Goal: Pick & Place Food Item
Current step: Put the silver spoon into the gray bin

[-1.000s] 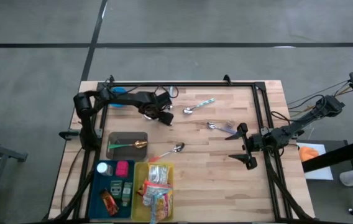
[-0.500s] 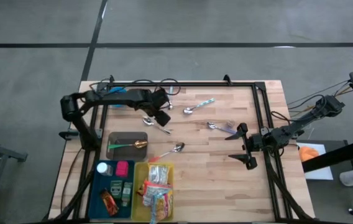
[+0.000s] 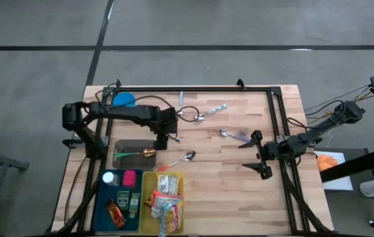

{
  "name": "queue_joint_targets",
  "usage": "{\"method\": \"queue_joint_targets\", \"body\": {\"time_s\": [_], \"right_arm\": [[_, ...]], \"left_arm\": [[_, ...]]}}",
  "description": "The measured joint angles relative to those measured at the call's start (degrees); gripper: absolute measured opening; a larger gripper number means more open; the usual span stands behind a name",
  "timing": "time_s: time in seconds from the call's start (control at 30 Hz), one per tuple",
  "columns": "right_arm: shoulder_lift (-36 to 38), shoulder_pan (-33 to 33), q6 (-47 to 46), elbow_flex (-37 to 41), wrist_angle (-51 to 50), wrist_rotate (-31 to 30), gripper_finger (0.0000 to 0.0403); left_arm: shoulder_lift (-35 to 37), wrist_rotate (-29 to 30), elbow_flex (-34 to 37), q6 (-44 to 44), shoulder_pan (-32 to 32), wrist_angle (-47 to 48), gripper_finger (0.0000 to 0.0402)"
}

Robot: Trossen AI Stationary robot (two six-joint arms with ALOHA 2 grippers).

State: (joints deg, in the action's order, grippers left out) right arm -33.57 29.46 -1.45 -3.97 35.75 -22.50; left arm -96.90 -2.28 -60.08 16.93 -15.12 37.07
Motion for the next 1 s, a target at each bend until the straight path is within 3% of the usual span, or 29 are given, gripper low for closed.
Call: {"method": "queue_joint_targets", "body": {"time_s": [0.17, 0.5, 1.0], "right_arm": [[0.0, 0.0, 0.0, 0.0, 0.0, 0.0, 0.0338], [0.0, 0.0, 0.0, 0.0, 0.0, 0.0, 0.0338], [0.0, 0.0, 0.0, 0.0, 0.0, 0.0, 0.0338]], "left_arm": [[0.0, -3.4, 3.0, 2.8, -1.6, -3.8, 0.0169], [-0.5, -4.0, 5.4, 2.8, -5.4, -7.3, 0.0169], [-0.5, -4.4, 7.3, 2.8, -6.1, -8.4, 0.0169]]}}
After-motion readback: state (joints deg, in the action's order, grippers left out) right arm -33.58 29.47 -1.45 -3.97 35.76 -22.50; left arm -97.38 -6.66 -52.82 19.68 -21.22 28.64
